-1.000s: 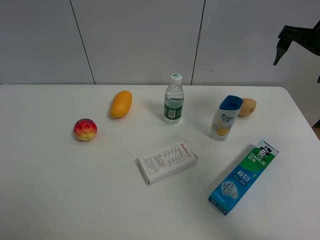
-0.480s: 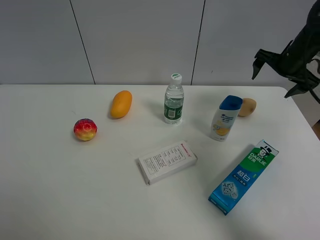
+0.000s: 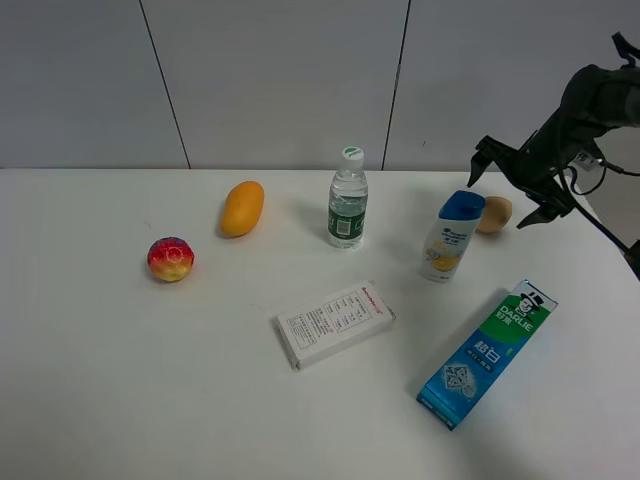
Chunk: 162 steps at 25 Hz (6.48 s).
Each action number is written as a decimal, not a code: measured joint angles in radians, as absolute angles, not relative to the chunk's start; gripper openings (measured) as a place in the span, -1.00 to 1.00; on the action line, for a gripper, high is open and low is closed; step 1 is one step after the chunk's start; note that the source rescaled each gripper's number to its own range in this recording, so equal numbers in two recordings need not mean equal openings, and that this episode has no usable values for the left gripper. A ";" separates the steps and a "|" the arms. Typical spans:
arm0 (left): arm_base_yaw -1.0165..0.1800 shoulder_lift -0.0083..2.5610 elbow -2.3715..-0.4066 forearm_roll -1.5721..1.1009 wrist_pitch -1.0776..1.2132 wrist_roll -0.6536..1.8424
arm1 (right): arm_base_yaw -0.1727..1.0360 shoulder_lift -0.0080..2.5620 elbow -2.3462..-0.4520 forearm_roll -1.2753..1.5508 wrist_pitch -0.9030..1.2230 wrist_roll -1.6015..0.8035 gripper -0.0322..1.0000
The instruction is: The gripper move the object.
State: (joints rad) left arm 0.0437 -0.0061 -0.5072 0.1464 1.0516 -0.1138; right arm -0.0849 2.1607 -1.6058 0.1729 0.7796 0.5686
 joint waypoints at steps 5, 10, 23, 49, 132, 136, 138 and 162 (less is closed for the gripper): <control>0.044 -0.006 -0.507 0.146 1.052 -0.114 | -0.085 2.197 -1.611 0.196 0.736 0.569 1.00; 0.044 -0.006 -0.507 0.146 1.052 -0.114 | -0.085 2.218 -1.615 0.206 0.733 0.595 0.99; 0.044 -0.006 -0.507 0.145 1.052 -0.114 | -0.085 2.229 -1.615 0.205 0.755 0.682 0.20; 0.044 -0.006 -0.507 0.145 1.052 -0.114 | -0.085 1.858 -1.615 0.485 0.903 -0.022 -0.93; 0.044 -0.006 -0.507 0.145 1.052 -0.113 | 0.823 1.761 -1.615 0.038 0.919 -0.061 0.99; 0.044 -0.006 -0.507 0.145 1.052 -0.113 | 0.823 1.636 -1.615 0.038 1.014 -0.061 0.99; 0.044 -0.006 -0.507 0.145 1.052 -0.113 | 0.823 1.586 -1.615 0.024 1.056 -0.061 0.99; 0.044 -0.006 -0.507 0.147 1.052 -0.113 | 0.093 0.867 -1.402 -0.144 1.213 -0.062 1.00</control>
State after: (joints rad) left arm 0.0437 -0.0061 -0.5072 0.1470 1.0516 -0.1134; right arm 0.0933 0.8665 -1.4019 -0.1444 1.2135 -0.0622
